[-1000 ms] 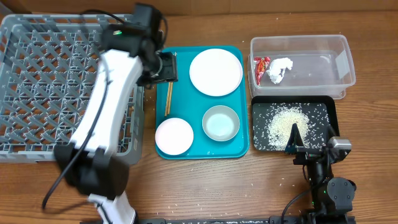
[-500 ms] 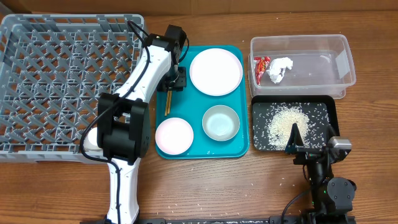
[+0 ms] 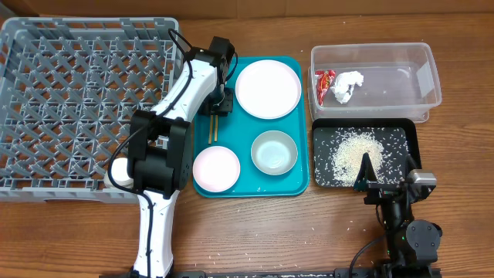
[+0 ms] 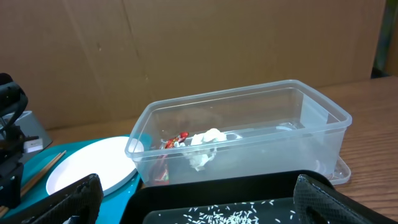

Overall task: Sort waste into correct bins and load items into the dishwasher
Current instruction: 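Reach the left gripper to the wooden chopsticks and grasp them, then carry the chopsticks with the left gripper and place them in the rack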

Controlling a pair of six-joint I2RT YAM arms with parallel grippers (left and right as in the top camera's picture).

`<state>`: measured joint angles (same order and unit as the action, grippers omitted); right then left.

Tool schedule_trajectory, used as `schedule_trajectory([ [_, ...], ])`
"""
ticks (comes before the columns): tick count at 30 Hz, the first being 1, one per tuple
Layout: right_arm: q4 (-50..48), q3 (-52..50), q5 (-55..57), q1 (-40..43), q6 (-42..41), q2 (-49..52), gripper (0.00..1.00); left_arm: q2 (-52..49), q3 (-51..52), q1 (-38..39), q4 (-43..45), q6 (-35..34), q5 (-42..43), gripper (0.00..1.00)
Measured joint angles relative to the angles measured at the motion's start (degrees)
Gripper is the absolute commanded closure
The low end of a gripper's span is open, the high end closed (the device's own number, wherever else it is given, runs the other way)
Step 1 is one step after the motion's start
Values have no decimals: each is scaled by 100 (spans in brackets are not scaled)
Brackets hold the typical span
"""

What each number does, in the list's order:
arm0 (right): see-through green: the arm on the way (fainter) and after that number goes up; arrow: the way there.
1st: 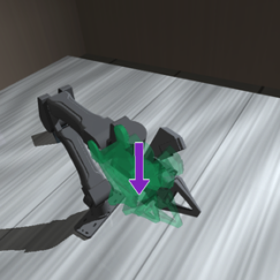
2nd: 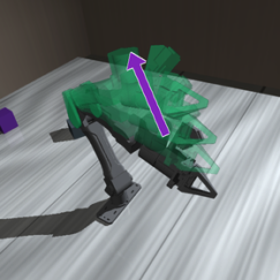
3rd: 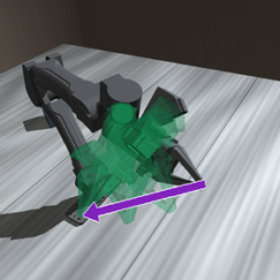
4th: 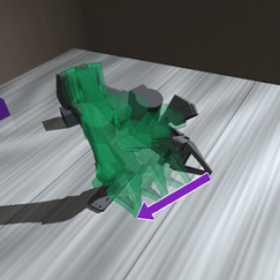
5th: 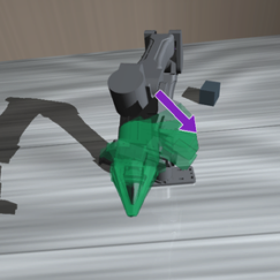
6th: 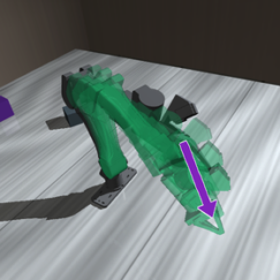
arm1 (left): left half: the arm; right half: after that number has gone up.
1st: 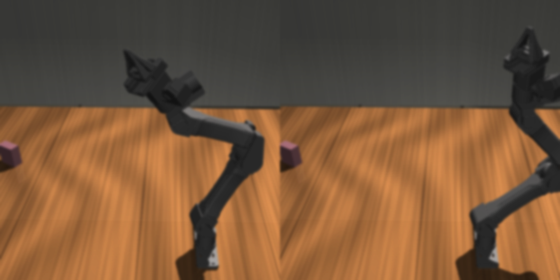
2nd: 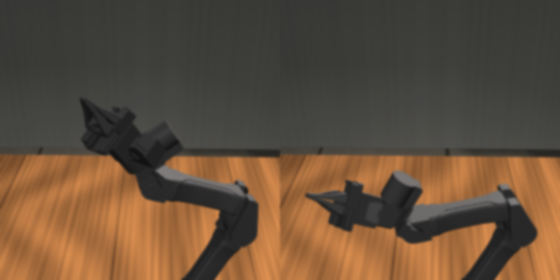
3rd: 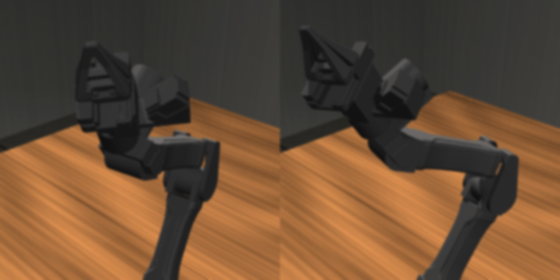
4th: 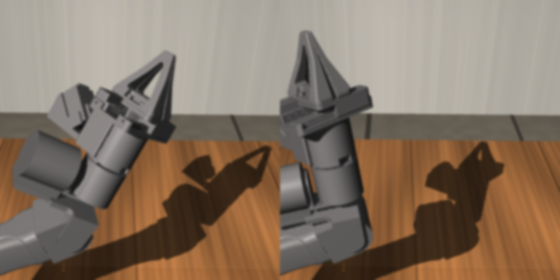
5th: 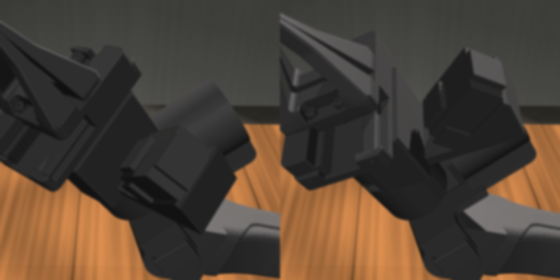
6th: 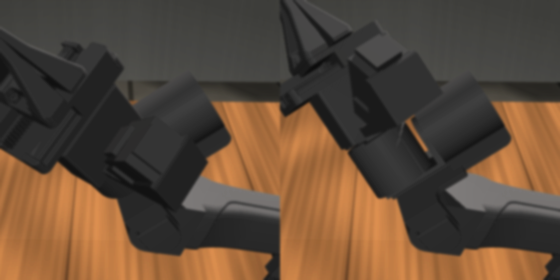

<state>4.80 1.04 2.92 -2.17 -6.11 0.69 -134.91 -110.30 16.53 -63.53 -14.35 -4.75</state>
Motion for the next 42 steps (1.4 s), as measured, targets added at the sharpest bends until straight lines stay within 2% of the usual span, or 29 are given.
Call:
schedule_trajectory([
  [5, -2, 0, 0, 0, -2, 0, 0, 0, 7, 0, 33, 105, 9, 72],
  [10, 0, 0, -2, 0, -2, 0, 0, -7, -101, 0, -503, 79, 20, 67],
  [13, -4, 0, 0, 0, -2, 0, 0, -22, -531, 0, -804, 76, 26, 62],
  [16, -2, 0, 0, 0, -2, 0, 0, -22, -647, 61, -608, 57, 68, 56],
  [25, -2, 0, 0, 0, -4, 0, 0, 61, 146, 223, 304, -76, 149, 56],
  [26, -4, 0, -2, -2, -2, 0, 0, 85, 190, 223, 341, -76, 153, 60],
  [29, -4, 0, 0, 0, -4, 0, 0, 116, 243, 223, 341, -107, 216, 96],
  [31, -4, 0, 0, 0, -2, 0, 0, 116, 243, 223, 210, -164, 315, 96],
  [35, -2, 0, 2, 0, -4, 0, 0, 105, -22, 168, -634, -179, 372, 96],
  [39, -2, 0, -2, 0, -4, 0, 0, 323, -1084, -55, -1453, -179, 367, 96],
  [42, -4, 0, 0, 0, -4, 0, 0, 1534, -1611, -313, -2000, -179, -192, 96],
])
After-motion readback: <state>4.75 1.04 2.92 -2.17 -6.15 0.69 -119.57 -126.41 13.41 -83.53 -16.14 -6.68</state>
